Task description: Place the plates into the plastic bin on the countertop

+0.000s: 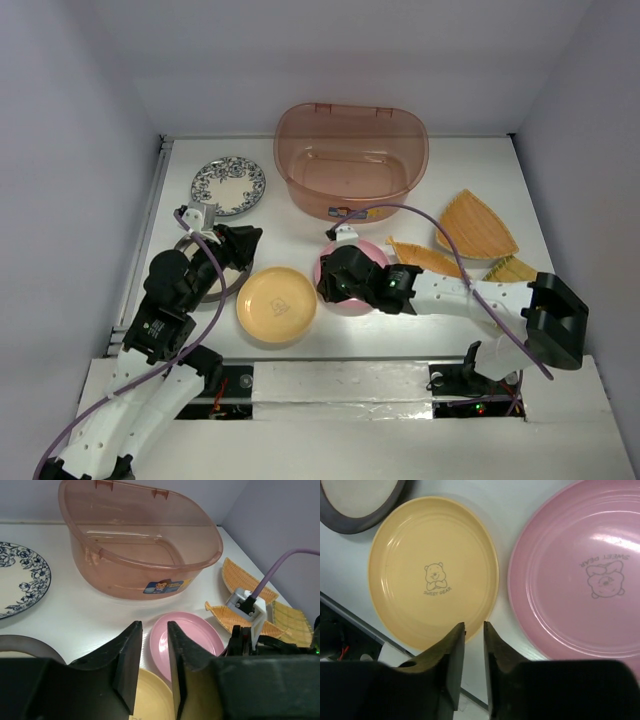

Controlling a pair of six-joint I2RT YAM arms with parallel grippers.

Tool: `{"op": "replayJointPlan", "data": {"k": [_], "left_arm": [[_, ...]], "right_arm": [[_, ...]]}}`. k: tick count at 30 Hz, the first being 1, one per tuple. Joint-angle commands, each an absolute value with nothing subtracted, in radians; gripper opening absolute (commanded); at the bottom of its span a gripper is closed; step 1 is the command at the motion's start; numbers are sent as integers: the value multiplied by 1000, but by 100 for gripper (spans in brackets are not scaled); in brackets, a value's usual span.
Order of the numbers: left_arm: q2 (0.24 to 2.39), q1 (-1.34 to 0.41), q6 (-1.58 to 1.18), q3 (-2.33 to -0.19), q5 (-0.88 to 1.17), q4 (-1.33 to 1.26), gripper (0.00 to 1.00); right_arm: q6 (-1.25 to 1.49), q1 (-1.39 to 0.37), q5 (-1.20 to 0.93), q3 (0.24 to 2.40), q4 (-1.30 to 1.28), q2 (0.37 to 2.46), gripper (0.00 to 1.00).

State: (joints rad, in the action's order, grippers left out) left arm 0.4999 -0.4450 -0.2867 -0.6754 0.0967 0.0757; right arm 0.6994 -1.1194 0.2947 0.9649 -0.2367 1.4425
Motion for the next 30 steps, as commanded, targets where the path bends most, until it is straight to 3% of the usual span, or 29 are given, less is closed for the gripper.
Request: {"op": "replayJointPlan", "data": {"k": [1,7,18,20,24,26,29,30], "left_arm": [[489,-433,-287,-712,97,43,25],[499,-433,-285,-712,109,41,28],[499,-423,-284,-712,117,40,28],[497,-423,-284,-710,120,40,28],[499,-423,-284,-712,118,40,28],[494,-423,-284,-712,118,40,28],[489,-423,-282,-712,120,37,28],[488,-423,-282,-712,120,37,28]], "right_arm": [[623,-1100,302,968,-255,1460,32],[533,-1077,241,985,-256,1534,41],[476,-1058,172,986,-255,1658,39],[471,-1058,186,994,-258,1675,34],[460,-1058,206,985,-229,1652,13],[445,-1058,215,994,-245,1632,13],[423,-1058,222,1021,-274,1643,0],[420,-1058,230,1028,-300,1641,0]]}}
